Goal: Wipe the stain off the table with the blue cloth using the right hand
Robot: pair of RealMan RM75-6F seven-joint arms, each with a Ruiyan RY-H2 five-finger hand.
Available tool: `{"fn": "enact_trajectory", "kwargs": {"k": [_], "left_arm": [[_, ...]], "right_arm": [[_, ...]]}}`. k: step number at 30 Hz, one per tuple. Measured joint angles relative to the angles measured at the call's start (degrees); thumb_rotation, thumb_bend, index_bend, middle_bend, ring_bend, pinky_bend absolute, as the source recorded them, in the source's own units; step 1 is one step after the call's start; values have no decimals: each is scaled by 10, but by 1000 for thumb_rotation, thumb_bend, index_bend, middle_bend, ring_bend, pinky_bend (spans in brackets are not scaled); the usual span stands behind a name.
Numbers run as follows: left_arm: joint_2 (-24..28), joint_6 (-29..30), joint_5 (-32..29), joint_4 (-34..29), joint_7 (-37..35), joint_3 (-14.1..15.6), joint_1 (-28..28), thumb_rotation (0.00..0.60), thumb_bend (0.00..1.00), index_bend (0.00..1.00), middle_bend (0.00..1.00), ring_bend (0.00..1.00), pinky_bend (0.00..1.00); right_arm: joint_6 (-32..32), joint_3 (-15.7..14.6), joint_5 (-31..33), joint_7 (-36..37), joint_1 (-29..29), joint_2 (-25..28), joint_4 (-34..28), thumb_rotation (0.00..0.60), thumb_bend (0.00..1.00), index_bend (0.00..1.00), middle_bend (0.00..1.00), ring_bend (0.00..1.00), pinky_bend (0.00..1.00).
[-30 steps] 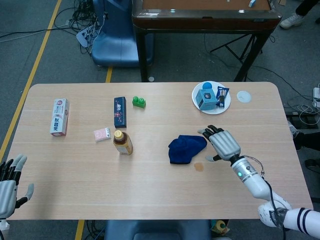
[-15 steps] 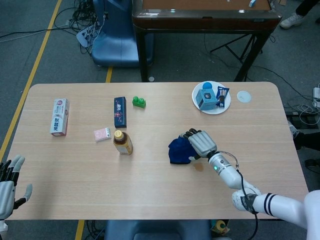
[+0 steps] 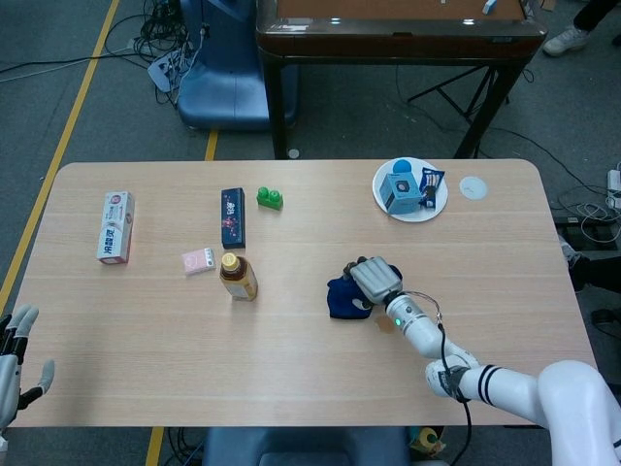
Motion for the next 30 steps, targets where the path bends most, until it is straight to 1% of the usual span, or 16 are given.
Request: {"fn": "enact_trajectory", "kwargs": {"k": [2, 5, 7, 9, 11, 14, 17, 19, 21, 23, 26, 30], "left_arm": [[-1, 0, 0, 1, -1, 0, 1, 600, 380, 0, 0, 0, 0], [-1, -2, 0, 2, -1, 0, 0, 600, 380, 0, 0, 0, 0], [-1, -2, 2, 2, -1, -1, -1, 600, 380, 0, 0, 0, 0], [-2, -1, 3, 2, -2, -1, -1, 600, 380, 0, 0, 0, 0], [-2, -3, 3, 3, -2, -1, -2, 600, 380, 0, 0, 0, 0], [-3, -7, 2, 2, 0, -1, -3, 600, 380, 0, 0, 0, 0], [-4, -8, 5, 1, 2, -1, -5, 600, 380, 0, 0, 0, 0], [-3, -10, 3, 1, 4, -2, -7, 600, 380, 0, 0, 0, 0], [-2, -17, -7, -2, 5, 0, -6, 600, 380, 0, 0, 0, 0], [-3, -18, -10, -2, 6, 1, -5, 600, 380, 0, 0, 0, 0], [-3, -12, 4, -9, 10, 3, -4, 600, 380, 0, 0, 0, 0], [0, -2, 10, -12, 9, 6, 2, 600, 380, 0, 0, 0, 0]], "right_arm": [[-1, -2, -4, 9, 1, -5, 10, 600, 518, 496, 431, 336, 541], [5, -3, -16, 27, -1, -6, 16, 600, 587, 582, 497, 412, 660], [12, -4, -24, 40, -4, -1, 14, 600, 625, 629, 533, 456, 715], [20, -4, -30, 54, -9, 8, 4, 600, 643, 661, 558, 486, 746], [30, -4, -39, 67, -15, 20, -12, 600, 646, 682, 574, 504, 762], [52, -8, -62, 87, -29, 47, -50, 600, 647, 687, 579, 513, 768], [73, -20, -94, 100, -44, 81, -88, 600, 647, 688, 579, 515, 769], [83, -36, -113, 102, -53, 97, -104, 600, 647, 688, 579, 515, 769], [86, -49, -124, 104, -59, 101, -108, 600, 646, 688, 579, 515, 769], [83, -54, -127, 107, -61, 98, -104, 600, 647, 688, 579, 515, 769], [75, -62, -132, 112, -62, 86, -88, 600, 647, 689, 579, 515, 769], [64, -80, -148, 121, -65, 72, -71, 600, 646, 692, 580, 517, 769]]}}
